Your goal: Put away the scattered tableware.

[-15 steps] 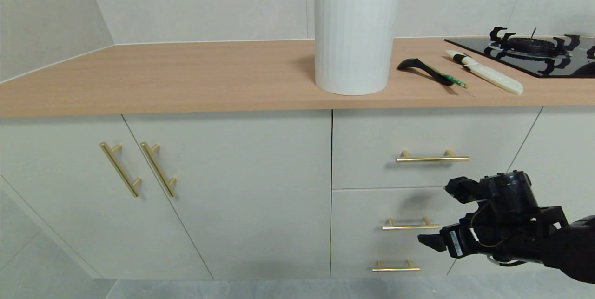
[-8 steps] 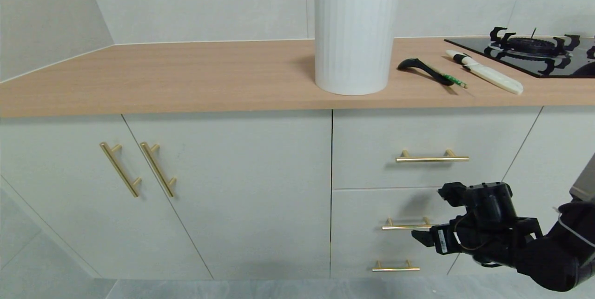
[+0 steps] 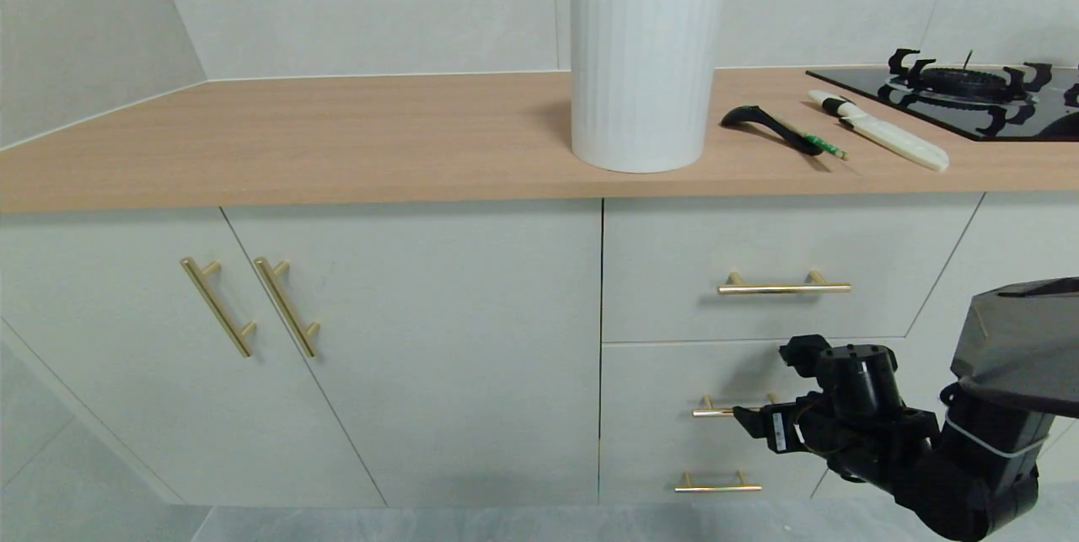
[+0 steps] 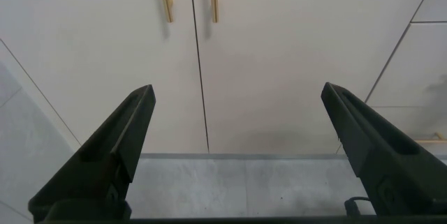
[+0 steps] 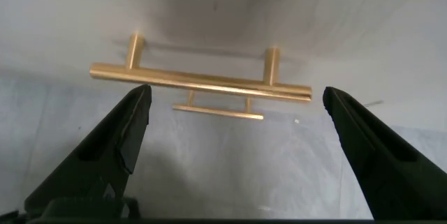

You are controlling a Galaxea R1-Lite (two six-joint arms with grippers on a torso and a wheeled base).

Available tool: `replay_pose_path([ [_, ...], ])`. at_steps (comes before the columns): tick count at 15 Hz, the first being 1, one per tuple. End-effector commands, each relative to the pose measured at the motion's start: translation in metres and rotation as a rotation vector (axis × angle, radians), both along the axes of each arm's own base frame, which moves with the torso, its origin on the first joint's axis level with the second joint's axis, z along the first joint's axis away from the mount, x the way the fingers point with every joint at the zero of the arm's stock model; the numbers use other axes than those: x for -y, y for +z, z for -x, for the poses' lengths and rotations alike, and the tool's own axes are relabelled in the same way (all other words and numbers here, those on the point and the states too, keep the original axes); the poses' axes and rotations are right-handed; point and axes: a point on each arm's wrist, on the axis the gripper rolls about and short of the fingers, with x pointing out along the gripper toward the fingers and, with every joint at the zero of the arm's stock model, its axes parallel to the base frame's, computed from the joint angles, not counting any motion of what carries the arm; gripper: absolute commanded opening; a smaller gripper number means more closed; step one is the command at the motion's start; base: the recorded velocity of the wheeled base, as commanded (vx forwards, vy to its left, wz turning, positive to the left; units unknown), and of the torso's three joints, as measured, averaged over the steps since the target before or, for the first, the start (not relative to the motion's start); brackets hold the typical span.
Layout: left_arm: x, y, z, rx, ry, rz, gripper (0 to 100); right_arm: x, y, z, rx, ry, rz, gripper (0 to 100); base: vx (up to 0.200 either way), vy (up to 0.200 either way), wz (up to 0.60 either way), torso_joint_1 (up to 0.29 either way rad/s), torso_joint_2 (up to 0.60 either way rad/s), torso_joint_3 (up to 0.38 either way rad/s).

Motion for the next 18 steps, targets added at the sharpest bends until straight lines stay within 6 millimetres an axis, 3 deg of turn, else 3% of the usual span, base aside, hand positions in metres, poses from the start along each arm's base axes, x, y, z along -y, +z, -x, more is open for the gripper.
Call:
replay_pose_path([
  [1,0.0,0.0,0.0,-0.002,0.0,0.0,100,-0.002,-0.012,-0.002,-0.019,0.004,0.007,100,0.0,0.0,0.0,0.0,0.0,0.0],
  [9,0.0,0.0,0.0,-0.002,0.0,0.0,100,-0.007,-0.028,-0.021,0.06,-0.079,0.007,100,0.0,0.0,0.0,0.0,0.0,0.0],
  [11,0.0,0.0,0.0,-0.002,0.0,0.0,100,-0.007,-0.037,-0.023,0.042,-0.095,0.026,100,0.0,0.0,0.0,0.0,0.0,0.0],
  [18,0.0,0.0,0.0,-0.002,0.0,0.0,100,-0.005,-0.04,-0.018,0.015,-0.091,0.041,100,0.0,0.0,0.0,0.0,0.0,0.0],
])
